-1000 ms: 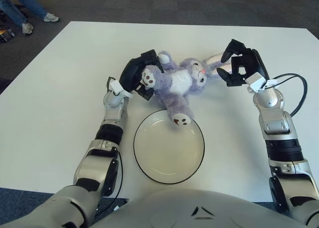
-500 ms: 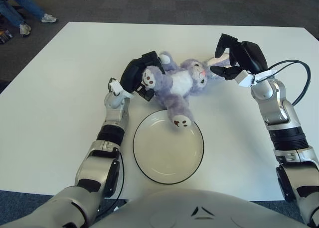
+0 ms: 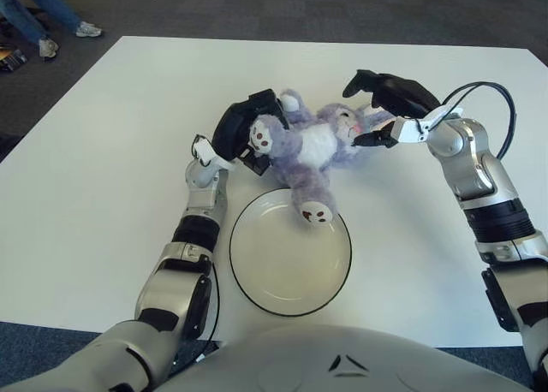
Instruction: Put the doll into the plate.
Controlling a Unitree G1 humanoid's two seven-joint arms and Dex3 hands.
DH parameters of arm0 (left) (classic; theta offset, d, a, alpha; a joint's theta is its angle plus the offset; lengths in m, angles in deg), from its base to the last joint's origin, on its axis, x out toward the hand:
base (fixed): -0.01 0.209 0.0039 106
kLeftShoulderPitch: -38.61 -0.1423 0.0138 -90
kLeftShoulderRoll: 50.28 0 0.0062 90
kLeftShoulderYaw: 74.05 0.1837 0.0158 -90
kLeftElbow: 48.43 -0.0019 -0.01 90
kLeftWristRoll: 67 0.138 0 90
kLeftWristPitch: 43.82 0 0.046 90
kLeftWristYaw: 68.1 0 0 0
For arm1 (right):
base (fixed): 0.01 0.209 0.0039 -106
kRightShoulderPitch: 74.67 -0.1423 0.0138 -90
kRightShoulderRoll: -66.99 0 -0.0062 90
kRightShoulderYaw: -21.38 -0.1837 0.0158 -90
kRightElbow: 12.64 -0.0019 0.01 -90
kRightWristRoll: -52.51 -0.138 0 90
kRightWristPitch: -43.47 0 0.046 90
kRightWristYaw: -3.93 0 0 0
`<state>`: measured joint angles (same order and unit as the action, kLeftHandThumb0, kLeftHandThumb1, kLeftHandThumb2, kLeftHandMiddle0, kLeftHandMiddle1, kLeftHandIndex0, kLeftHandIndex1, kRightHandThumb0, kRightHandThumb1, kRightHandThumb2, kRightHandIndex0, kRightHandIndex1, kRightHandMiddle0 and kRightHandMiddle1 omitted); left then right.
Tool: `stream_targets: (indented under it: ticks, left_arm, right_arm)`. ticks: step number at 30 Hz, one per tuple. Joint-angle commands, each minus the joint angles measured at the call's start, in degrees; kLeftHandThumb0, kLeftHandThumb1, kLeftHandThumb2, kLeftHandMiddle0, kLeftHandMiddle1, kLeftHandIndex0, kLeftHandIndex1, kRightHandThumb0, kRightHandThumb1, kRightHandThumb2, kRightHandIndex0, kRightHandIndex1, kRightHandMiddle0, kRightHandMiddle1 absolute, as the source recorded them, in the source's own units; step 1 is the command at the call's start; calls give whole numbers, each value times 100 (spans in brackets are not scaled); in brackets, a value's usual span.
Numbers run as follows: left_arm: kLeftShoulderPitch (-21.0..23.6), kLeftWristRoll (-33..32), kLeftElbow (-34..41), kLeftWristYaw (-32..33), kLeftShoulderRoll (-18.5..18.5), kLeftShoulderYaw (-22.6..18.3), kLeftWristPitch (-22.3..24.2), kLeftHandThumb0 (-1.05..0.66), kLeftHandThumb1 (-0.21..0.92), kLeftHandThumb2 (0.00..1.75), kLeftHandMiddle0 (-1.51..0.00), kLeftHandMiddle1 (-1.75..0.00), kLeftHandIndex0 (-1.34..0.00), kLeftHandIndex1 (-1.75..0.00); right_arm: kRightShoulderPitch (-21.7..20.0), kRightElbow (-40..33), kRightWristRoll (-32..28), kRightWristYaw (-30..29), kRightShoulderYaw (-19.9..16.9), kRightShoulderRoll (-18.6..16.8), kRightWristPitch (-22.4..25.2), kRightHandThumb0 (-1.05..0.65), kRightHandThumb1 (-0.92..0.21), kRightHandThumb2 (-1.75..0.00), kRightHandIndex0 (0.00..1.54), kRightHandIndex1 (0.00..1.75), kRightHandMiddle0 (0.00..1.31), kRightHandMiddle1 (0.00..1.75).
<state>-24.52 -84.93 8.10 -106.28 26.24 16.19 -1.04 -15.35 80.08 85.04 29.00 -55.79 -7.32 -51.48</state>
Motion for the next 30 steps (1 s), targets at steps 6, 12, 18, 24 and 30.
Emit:
stream_targets:
  ticks: [6,12,18,24,30]
  left_arm:
    - [-6,25,-13,16,-71,-52,-84,0,3,156,-82,-175,-72,-151]
    - [11,-20,-66,-19,-101,-76,-99,-1,5,153,-80,-175,-74,-147]
    - [33,-53,-107,-51,-132,-83,-105,-1,7,151,-78,-175,-74,-146]
    - [64,-78,-163,-69,-174,-108,-162,-1,7,150,-77,-175,-75,-145]
    - [74,-33,-189,-53,-175,-127,-158,-1,7,150,-77,-175,-76,-143]
  right_arm:
    - [-360,-108,113,738,267,234,152,-73,-38,-78,2,42,0,18]
    - [-534,-122,81,1036,329,209,285,-69,-37,-80,1,25,0,2]
    - [-658,-90,-158,1365,303,146,431,-62,-29,-88,1,15,0,0]
    - [-827,84,-365,1601,361,15,530,-60,-24,-93,0,5,1,5]
    - [-878,39,-345,1633,416,-48,632,-65,-23,-93,0,1,0,7]
